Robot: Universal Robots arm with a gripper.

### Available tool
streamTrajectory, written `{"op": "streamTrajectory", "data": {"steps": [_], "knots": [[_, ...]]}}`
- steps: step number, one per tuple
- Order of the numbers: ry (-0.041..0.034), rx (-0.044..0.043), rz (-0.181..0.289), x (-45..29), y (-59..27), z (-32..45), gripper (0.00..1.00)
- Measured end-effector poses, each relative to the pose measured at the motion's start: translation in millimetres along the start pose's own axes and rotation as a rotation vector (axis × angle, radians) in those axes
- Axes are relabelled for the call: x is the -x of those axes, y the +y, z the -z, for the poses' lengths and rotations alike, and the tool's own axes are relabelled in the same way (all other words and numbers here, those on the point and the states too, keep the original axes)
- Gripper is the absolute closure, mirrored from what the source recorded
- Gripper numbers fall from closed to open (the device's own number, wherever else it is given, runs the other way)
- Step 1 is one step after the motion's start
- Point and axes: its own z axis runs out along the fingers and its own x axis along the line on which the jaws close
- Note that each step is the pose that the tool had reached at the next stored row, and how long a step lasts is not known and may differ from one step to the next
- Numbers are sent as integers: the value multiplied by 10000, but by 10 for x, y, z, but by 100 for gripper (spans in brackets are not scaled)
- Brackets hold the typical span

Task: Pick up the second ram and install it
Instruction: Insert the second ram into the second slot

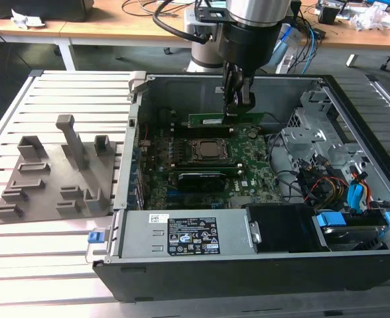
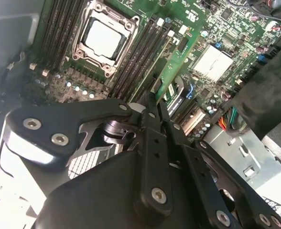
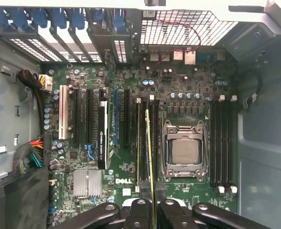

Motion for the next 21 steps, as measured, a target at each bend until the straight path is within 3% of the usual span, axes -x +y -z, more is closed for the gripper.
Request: {"op": "streamTrajectory", "data": {"steps": [7,13,21], "knots": [[1,0,0,53,-3,-72,86],[0,0,0,210,-5,-135,86],[1,0,0,217,-10,-295,86]]}}
